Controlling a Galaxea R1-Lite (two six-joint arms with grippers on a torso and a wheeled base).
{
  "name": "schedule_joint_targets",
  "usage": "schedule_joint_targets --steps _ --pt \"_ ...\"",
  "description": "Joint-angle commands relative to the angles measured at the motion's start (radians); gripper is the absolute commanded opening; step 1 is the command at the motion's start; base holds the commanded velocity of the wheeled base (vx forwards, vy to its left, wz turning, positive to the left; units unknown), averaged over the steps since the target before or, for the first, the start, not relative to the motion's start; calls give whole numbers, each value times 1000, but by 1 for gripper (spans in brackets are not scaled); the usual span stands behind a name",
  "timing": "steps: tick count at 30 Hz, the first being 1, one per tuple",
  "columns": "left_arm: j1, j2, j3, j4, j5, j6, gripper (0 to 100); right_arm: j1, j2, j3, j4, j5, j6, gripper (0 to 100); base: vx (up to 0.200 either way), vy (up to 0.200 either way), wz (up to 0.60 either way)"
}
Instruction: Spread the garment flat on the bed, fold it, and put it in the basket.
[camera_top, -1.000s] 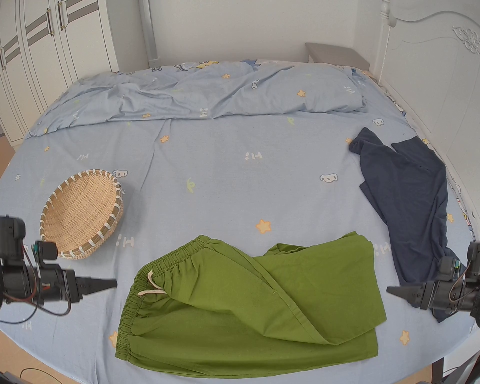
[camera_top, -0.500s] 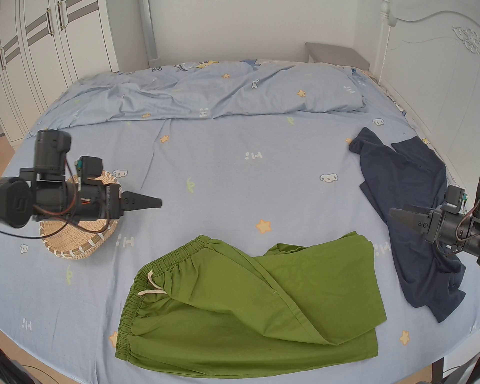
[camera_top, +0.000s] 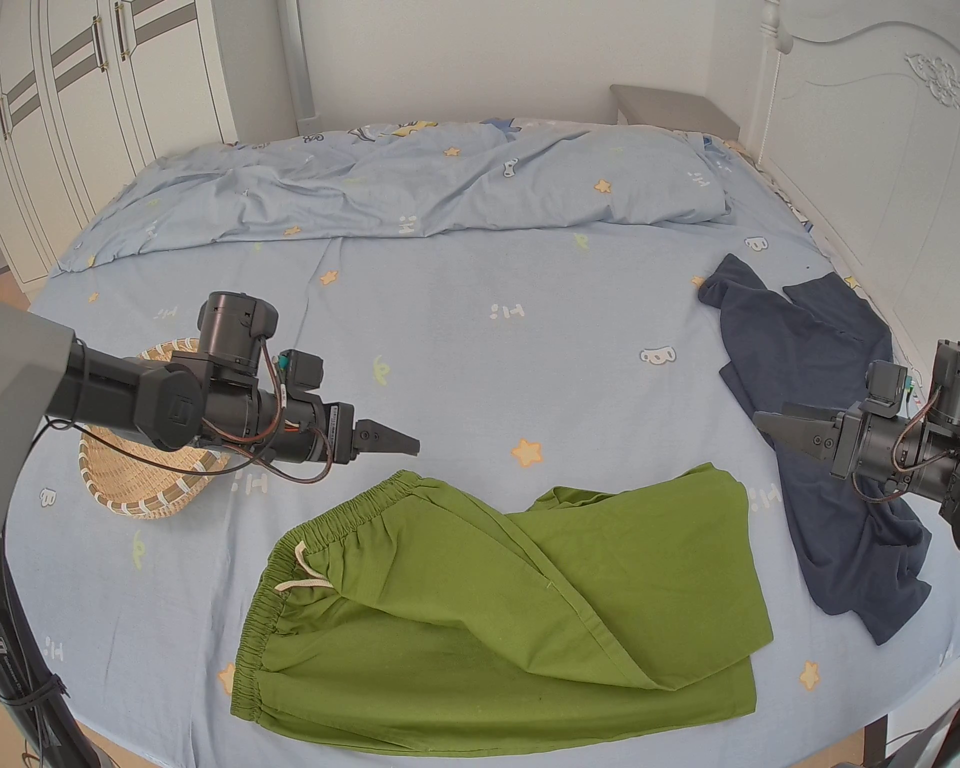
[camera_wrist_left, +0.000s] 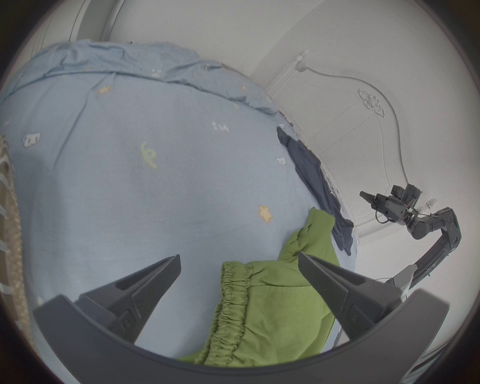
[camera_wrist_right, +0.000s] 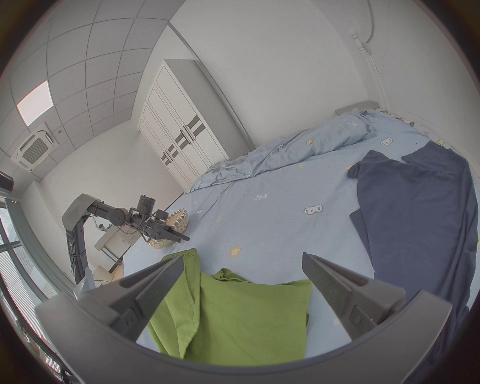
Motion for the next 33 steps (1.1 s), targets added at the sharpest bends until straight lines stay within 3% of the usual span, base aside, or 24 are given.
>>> schedule_joint_targets --steps 1,5,19,20,33 --pt "-8 84 -13 -7 -2 -1 100 20 19 2 -5 -20 2 100 0 0 0" --pt "-9 91 -13 -7 -4 -2 100 47 34 7 -7 -83 -1 100 0 0 0" --pt "-37 105 -7 -7 -7 1 100 52 39 5 -9 -85 0 100 0 0 0" --pt "-37 105 -6 -7 -7 1 0 52 40 4 -9 -85 0 100 0 0 0" --pt "-40 95 4 2 -11 -1 0 41 54 -4 -10 -88 0 100 0 0 0"
